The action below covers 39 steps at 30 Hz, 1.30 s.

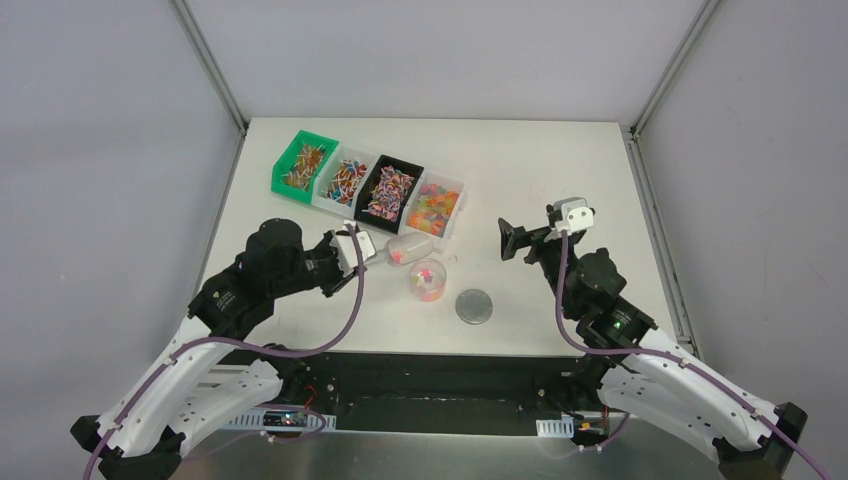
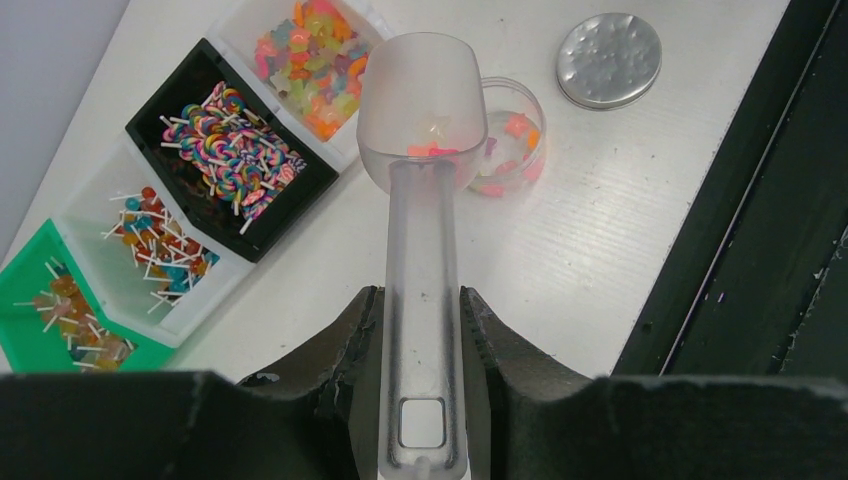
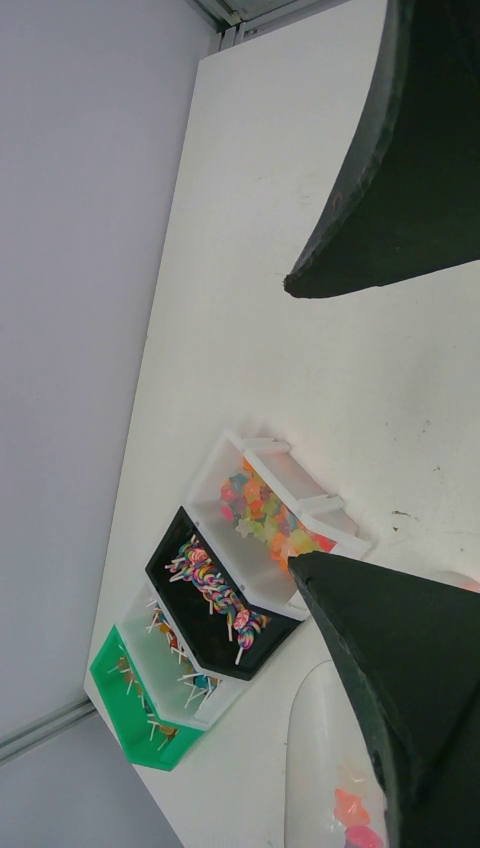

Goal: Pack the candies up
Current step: Place the fake candies in the packing bottle.

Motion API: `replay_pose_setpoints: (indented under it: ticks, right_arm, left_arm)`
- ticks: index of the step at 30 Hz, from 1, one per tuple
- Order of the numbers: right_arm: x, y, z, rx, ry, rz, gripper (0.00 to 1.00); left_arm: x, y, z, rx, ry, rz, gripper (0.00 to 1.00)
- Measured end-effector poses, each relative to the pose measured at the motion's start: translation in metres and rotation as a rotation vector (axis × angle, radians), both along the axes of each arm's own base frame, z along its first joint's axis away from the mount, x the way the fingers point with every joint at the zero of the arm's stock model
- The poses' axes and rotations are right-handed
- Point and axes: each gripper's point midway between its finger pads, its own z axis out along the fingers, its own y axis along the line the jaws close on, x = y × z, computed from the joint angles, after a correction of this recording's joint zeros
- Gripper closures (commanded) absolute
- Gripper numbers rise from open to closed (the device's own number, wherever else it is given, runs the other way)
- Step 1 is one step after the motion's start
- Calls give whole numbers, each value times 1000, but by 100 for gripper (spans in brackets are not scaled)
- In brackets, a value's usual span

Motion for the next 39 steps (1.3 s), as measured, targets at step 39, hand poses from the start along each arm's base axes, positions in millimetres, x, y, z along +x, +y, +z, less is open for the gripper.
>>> replay_pose_setpoints:
  ticks: [39]
  right_arm:
    - [-1, 1, 10, 38, -39, 10, 0]
  left_arm:
    - [2, 9, -54, 211, 127, -30, 100]
